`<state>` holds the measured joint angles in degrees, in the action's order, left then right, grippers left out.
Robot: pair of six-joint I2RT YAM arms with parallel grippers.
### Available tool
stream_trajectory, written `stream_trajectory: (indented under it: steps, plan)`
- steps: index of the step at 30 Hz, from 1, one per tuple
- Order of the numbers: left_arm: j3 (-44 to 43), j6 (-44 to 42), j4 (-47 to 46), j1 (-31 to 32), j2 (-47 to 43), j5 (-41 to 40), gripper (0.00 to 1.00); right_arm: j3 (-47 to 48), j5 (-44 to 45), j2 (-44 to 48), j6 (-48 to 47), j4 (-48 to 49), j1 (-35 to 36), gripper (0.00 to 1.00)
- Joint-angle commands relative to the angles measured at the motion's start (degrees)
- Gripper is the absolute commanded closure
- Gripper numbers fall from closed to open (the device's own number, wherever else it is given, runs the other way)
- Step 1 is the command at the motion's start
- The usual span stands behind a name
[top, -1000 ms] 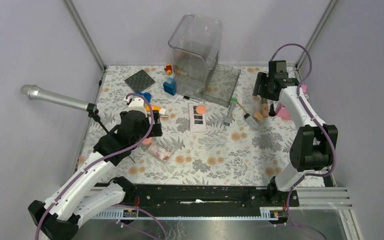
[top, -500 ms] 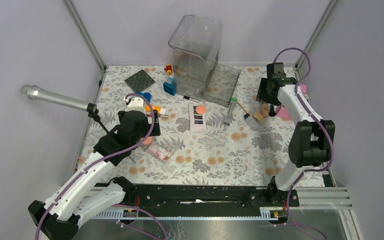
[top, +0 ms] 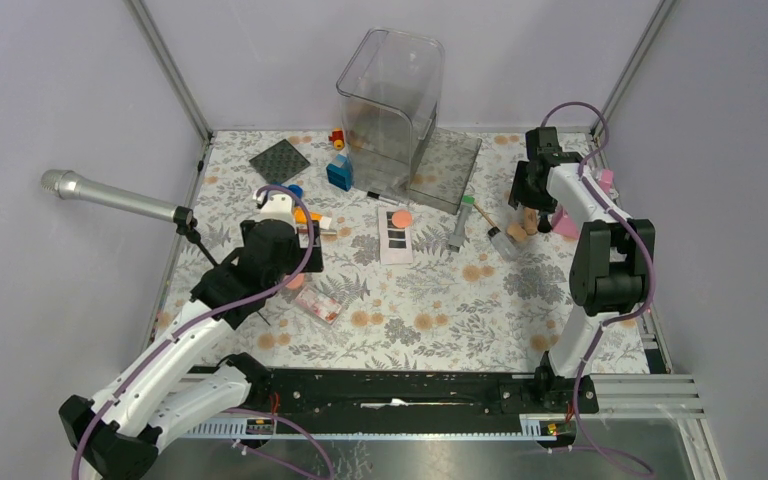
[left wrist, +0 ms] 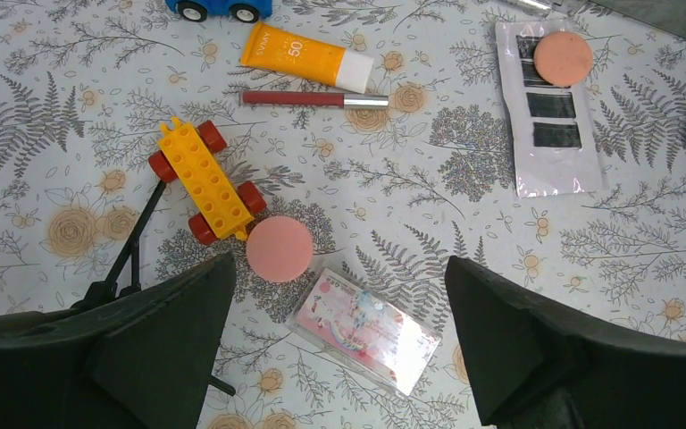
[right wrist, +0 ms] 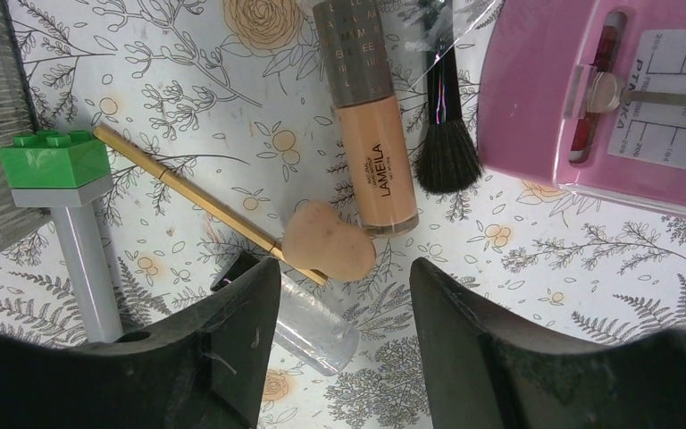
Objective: Organize the makeup
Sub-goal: Pick up the makeup tool from the center of the board.
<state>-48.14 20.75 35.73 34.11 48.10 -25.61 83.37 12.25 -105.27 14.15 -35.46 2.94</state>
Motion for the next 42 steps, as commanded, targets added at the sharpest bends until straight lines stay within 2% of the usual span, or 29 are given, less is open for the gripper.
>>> stream_trajectory:
  steps: [1,4,8,13,17,20,23,29,33,42]
  plan:
    - [0.24,-1.07,-3.25,-0.01,0.73,1.13,0.01,1.99,1.75,-0.73,-0.04,-0.10,-0.21,0.38]
    - [0.24,-1.17,-3.22,-0.01,0.69,1.35,0.01,2.44,4.93,-1.10,0.94,-0.40,-0.27,0.38]
    - [0.33,-1.18,-3.29,-0.01,0.43,1.26,0.01,2.92,4.12,-1.45,1.57,-0.46,-0.22,0.39]
    - [0.33,-1.24,-3.42,-0.03,0.61,1.50,0.01,-0.39,-9.65,1.43,-1.75,5.48,0.37,0.41]
    - [0.25,-1.24,-3.38,-0.01,0.75,1.64,0.01,-1.87,-14.64,3.42,-3.26,8.15,1.70,0.41]
    - [0.26,-1.33,-3.39,-0.01,0.68,1.70,0.01,-0.74,-14.89,2.51,-4.49,6.76,2.91,0.41]
    - [0.30,-1.33,-3.35,-0.01,0.60,1.62,0.01,0.37,-14.74,1.31,-6.83,5.48,5.08,0.42]
    - [0.33,-1.33,-3.38,-0.01,0.70,1.55,0.01,2.78,-11.87,-1.76,-13.24,2.73,14.75,0.42]
    - [0.33,-1.33,-3.38,-0.01,0.68,1.52,0.01,3.06,-9.94,-2.63,-11.38,3.20,17.79,0.42]
    - [0.30,-1.33,-3.43,-0.01,0.99,1.52,0.01,-4.22,-11.84,3.73,-1.67,12.00,23.36,0.42]
